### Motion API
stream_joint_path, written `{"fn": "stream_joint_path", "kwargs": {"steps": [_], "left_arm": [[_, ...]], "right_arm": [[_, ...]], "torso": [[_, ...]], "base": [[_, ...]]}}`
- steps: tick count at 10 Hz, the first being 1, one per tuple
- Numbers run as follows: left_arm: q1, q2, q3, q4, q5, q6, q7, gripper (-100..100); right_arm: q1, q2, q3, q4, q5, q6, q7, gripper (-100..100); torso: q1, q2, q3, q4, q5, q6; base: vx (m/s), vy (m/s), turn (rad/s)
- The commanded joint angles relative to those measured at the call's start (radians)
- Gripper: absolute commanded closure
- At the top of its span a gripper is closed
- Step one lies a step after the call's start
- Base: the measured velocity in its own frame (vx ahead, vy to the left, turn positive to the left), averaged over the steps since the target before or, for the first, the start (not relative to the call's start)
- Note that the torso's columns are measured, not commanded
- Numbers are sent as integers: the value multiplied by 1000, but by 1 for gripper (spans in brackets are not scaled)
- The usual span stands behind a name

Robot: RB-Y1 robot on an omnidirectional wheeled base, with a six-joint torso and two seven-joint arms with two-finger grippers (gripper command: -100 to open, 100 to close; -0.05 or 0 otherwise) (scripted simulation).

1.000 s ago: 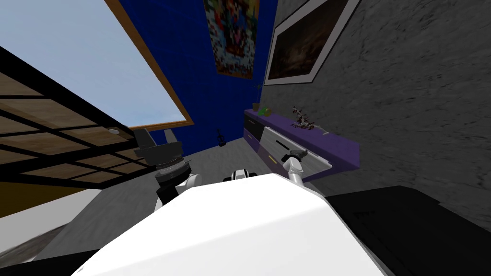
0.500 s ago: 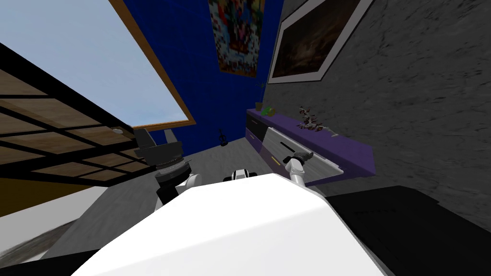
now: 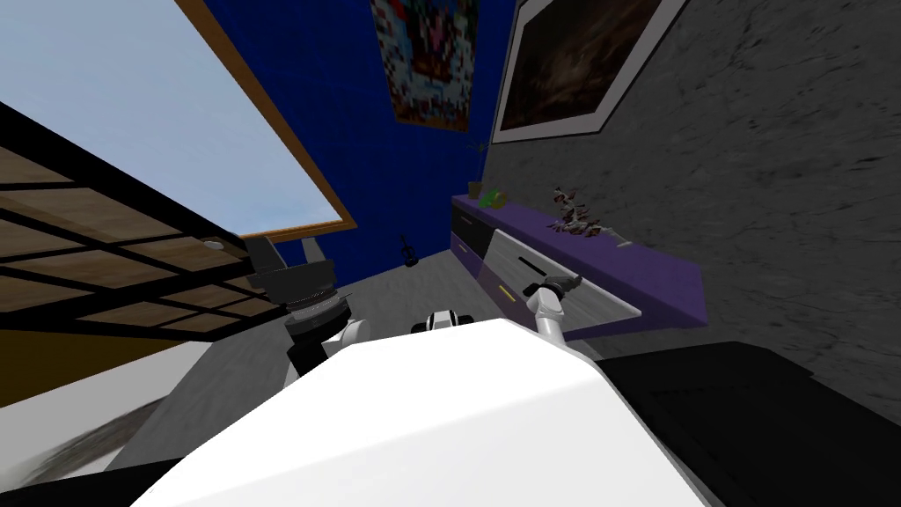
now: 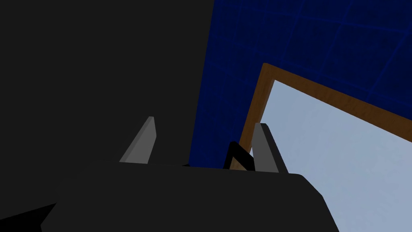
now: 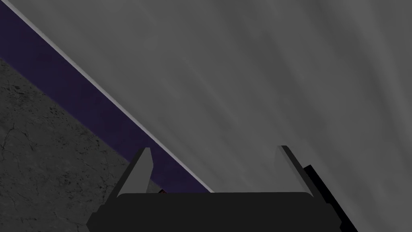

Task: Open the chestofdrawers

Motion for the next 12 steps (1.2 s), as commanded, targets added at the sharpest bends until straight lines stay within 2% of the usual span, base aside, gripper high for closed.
{"fn": "stream_joint_path", "kwargs": {"steps": [1, 2, 4, 6, 8, 9, 10, 12], "left_arm": [[0, 0, 0, 0, 0, 0, 0, 0], [0, 0, 0, 0, 0, 0, 0, 0], [0, 0, 0, 0, 0, 0, 0, 0], [0, 0, 0, 0, 0, 0, 0, 0], [0, 0, 0, 0, 0, 0, 0, 0], [0, 0, 0, 0, 0, 0, 0, 0], [0, 0, 0, 0, 0, 0, 0, 0], [0, 0, 0, 0, 0, 0, 0, 0]], "right_arm": [[17, 24, 26, 17, 23, -1, -49, 100], [23, 30, 32, 23, 32, 1, -67, 100], [16, 11, 10, -7, 7, 5, -15, 100], [9, 7, 4, -15, -9, 3, 14, 100], [-1, 2, -4, -25, -31, 0, 54, 100], [1, 1, -3, -23, -23, 2, 40, 100], [6, 8, 1, -24, -8, 2, 16, -100], [12, 17, 5, -23, 10, 1, -16, -100]], "torso": [[-2, -1, 0, -1, -4, -2], [-6, -4, 0, -2, -8, -3], [-10, -6, -2, -3, -7, -2], [0, 0, 1, -1, -3, 1], [0, 1, 1, 0, -2, 0], [1, 2, 1, 1, 2, 2], [-4, 2, 0, 1, 2, 3], [-1, -1, -2, 1, 3, 3]], "base": [[-4, 10, 24], [-6, 21, 39], [-26, 58, -27], [-48, 158, -36], [-71, 199, -21], [-34, 96, -6], [49, 39, 32], [92, 28, 25]]}}
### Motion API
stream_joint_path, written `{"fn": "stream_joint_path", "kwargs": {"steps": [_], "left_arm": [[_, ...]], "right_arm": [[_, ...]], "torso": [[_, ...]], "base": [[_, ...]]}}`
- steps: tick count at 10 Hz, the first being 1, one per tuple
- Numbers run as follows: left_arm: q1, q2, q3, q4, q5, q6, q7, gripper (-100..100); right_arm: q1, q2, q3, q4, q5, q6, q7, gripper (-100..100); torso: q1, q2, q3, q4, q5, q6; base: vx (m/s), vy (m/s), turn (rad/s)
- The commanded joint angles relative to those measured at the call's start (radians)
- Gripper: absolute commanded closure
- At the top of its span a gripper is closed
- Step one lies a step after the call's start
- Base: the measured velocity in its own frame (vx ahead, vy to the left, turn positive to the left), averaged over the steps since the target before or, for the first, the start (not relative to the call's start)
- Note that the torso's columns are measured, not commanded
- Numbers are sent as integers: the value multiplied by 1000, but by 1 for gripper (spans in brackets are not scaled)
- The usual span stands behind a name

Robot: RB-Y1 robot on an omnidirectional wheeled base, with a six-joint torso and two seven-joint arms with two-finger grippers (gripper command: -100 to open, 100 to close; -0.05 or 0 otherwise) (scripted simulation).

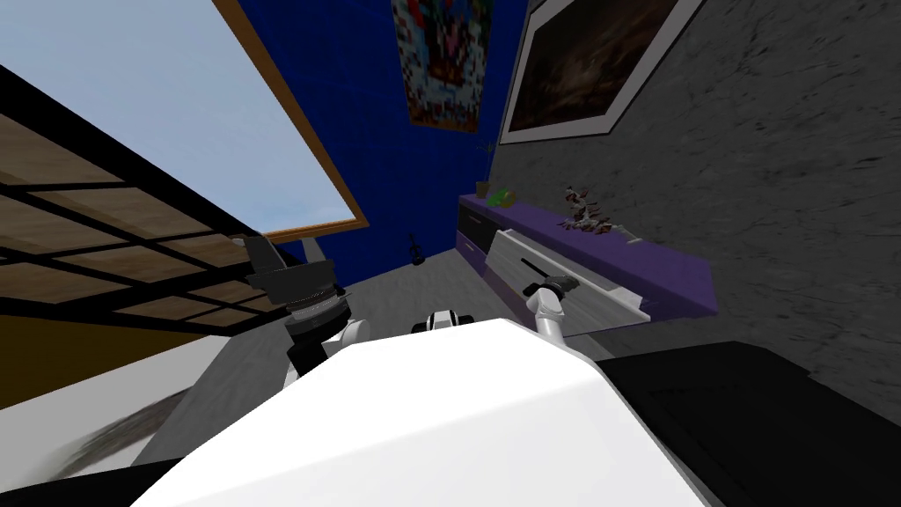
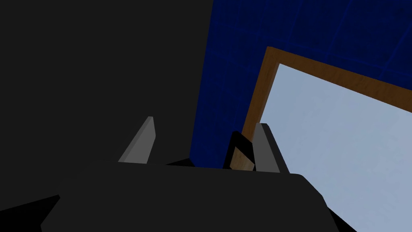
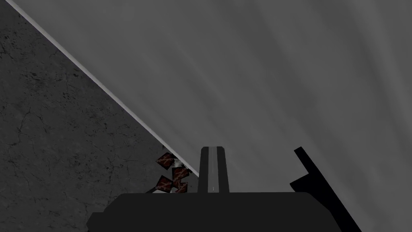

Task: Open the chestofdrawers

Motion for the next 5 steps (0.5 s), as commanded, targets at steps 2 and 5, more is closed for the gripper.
{"fn": "stream_joint_path", "kwargs": {"steps": [2, 5], "left_arm": [[0, 0, 0, 0, 0, 0, 0, 0], [0, 0, 0, 0, 0, 0, 0, 0]], "right_arm": [[10, 17, 10, 1, 35, -2, -67, -100], [17, 28, 16, 2, 58, -3, -109, -100]], "torso": [[2, 3, 2, 1, 1, 0], [-6, -8, -2, -4, -11, -12]], "base": [[105, 15, 2], [70, 28, 23]]}}
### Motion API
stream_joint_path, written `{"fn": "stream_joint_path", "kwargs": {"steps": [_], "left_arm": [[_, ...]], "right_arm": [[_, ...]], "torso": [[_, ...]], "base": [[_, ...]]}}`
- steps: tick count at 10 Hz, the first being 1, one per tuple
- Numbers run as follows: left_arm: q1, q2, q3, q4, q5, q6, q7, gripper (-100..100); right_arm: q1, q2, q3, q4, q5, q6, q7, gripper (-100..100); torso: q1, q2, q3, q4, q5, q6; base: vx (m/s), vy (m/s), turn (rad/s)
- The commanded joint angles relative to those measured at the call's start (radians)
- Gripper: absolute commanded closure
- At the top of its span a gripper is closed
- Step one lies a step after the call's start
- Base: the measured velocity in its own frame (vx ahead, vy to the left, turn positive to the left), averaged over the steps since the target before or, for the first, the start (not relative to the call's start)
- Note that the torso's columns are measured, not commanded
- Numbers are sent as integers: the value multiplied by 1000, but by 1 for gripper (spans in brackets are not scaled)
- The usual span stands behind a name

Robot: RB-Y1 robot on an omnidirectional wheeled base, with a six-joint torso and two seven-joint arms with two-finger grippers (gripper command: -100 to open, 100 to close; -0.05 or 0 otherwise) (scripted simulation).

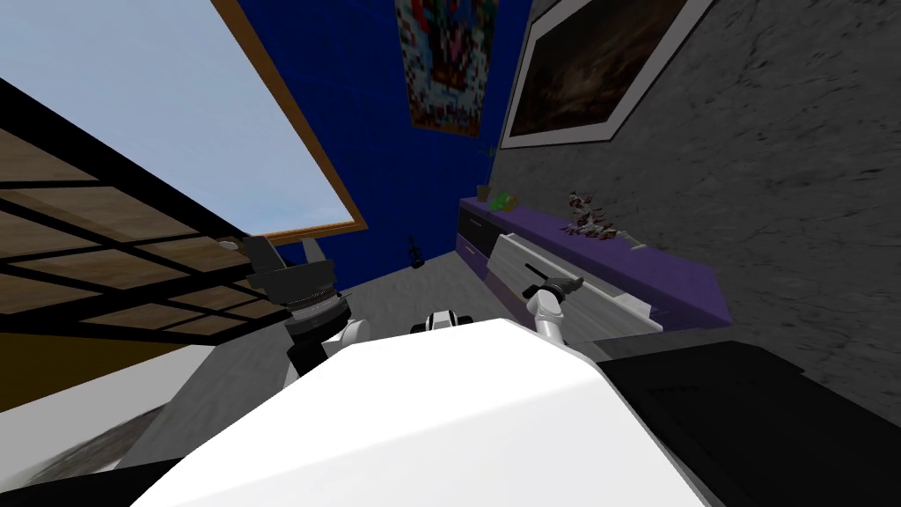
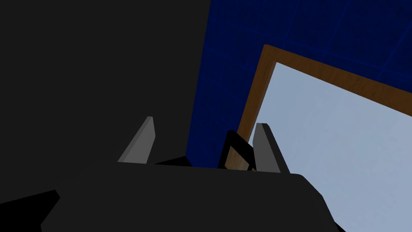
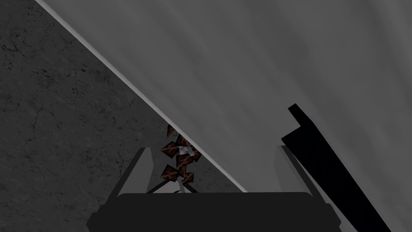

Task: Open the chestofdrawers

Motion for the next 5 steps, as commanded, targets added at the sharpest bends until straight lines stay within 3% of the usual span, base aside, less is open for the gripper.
{"fn": "stream_joint_path", "kwargs": {"steps": [1, 5], "left_arm": [[0, 0, 0, 0, 0, 0, 0, 0], [0, 0, 0, 0, 0, 0, 0, 0]], "right_arm": [[0, 15, 17, 15, 23, -11, -45, -100], [14, 35, 29, 18, 65, -13, -123, -100]], "torso": [[0, -1, 0, 0, 0, 0], [0, -4, -2, -1, 0, -1]], "base": [[55, 25, 5], [99, 28, 30]]}}
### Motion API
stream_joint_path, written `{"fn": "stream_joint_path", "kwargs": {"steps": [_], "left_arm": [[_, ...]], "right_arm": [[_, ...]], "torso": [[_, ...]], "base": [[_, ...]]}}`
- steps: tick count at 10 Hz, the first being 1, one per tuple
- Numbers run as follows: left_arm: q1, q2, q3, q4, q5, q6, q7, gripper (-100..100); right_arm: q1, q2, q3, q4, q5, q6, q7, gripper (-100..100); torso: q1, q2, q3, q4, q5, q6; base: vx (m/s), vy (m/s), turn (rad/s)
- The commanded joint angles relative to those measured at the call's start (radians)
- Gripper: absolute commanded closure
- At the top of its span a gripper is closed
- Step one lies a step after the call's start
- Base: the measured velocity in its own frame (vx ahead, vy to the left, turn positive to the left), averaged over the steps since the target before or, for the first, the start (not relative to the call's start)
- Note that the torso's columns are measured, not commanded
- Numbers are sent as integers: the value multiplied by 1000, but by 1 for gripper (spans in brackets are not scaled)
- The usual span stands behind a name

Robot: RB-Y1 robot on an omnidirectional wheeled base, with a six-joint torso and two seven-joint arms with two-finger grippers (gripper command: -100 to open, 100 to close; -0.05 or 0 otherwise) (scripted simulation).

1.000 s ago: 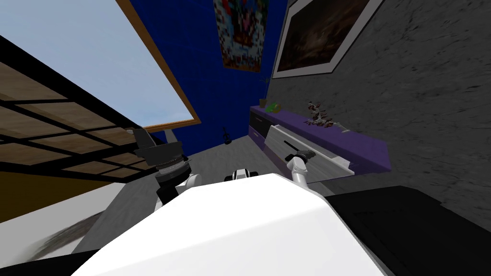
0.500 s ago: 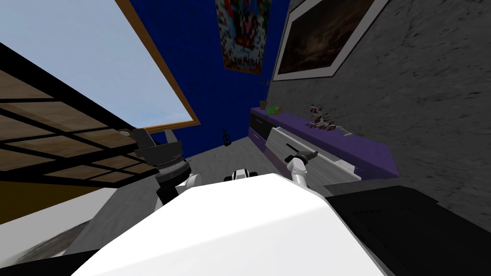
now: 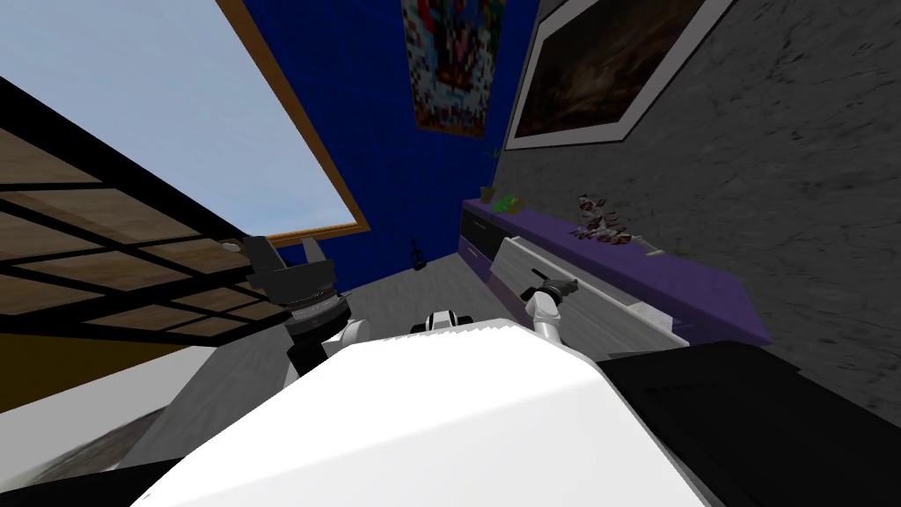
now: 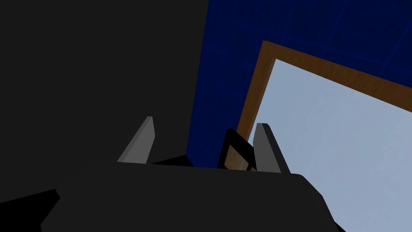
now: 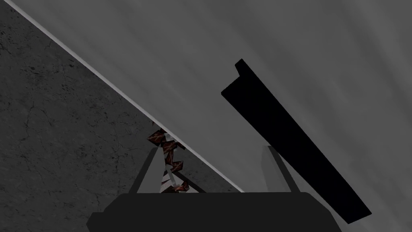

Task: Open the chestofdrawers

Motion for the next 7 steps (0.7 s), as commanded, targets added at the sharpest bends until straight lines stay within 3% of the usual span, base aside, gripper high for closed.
{"fn": "stream_joint_path", "kwargs": {"steps": [1, 5, 7], "left_arm": [[0, 0, 0, 0, 0, 0, 0, 0], [0, 0, 0, 0, 0, 0, 0, 0], [0, 0, 0, 0, 0, 0, 0, 0]], "right_arm": [[5, 23, 19, 4, 22, -12, -48, -100], [12, 34, 25, 6, 43, -14, -90, -100], [14, 17, -3, -26, 22, -8, -47, -100]], "torso": [[0, 2, 1, 0, 0, 0], [0, 5, 3, 2, 0, 0], [-1, 6, 3, 2, 1, 3]], "base": [[105, 20, 36], [59, 21, 22], [-1, -5, -73]]}}
